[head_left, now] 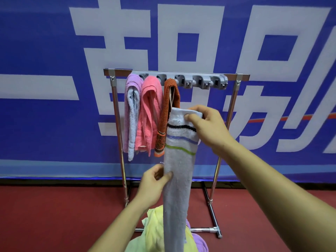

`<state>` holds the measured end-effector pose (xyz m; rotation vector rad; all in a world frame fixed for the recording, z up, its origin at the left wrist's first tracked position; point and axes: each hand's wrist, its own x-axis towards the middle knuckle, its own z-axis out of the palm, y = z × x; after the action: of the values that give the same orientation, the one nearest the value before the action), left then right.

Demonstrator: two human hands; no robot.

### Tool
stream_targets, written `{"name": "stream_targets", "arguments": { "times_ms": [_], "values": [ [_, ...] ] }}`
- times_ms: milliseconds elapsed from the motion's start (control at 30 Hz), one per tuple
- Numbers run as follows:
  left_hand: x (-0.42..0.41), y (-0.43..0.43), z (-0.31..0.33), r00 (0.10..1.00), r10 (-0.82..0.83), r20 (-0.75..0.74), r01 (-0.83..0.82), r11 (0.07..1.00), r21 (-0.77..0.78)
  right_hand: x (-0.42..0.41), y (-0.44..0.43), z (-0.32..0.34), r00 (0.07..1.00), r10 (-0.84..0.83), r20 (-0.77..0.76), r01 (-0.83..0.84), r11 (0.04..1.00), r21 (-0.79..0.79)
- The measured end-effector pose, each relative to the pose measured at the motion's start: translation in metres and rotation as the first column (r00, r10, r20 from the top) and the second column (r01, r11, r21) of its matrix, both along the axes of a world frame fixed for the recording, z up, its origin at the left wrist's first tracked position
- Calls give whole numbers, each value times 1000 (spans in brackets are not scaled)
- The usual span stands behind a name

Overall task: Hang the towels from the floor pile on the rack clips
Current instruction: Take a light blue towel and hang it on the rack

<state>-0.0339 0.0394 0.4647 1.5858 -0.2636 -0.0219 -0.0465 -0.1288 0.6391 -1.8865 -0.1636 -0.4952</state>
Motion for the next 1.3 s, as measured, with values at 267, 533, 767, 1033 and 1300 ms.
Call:
{"name": "stream_targets", "arguments": {
  "times_ms": [267, 533, 767, 1033, 1300],
  "values": [
    [0, -15, 2, 998, -56, -33, 53, 994, -97, 13, -77, -28, 900, -434, -37, 358, 786, -505],
    [11, -36, 17, 982, -185, 41, 170, 956, 237, -2, -68, -102, 956, -169, -239, -47, 717, -696],
    [8, -20, 10, 992, -123, -37, 128, 951, 282, -2, -32, -140, 929, 123, -350, -294, 818, -495],
    [-7, 5, -14, 971, -185, -154, 200, 976, 90, 7, -20, -124, 972, 219, -83, -234, 885, -402],
    [-6, 16, -16, 988, -151, -34, 152, 988, 42, 4, -79, -95, 985, 10, -170, -97, 853, -512]
  ]
}}
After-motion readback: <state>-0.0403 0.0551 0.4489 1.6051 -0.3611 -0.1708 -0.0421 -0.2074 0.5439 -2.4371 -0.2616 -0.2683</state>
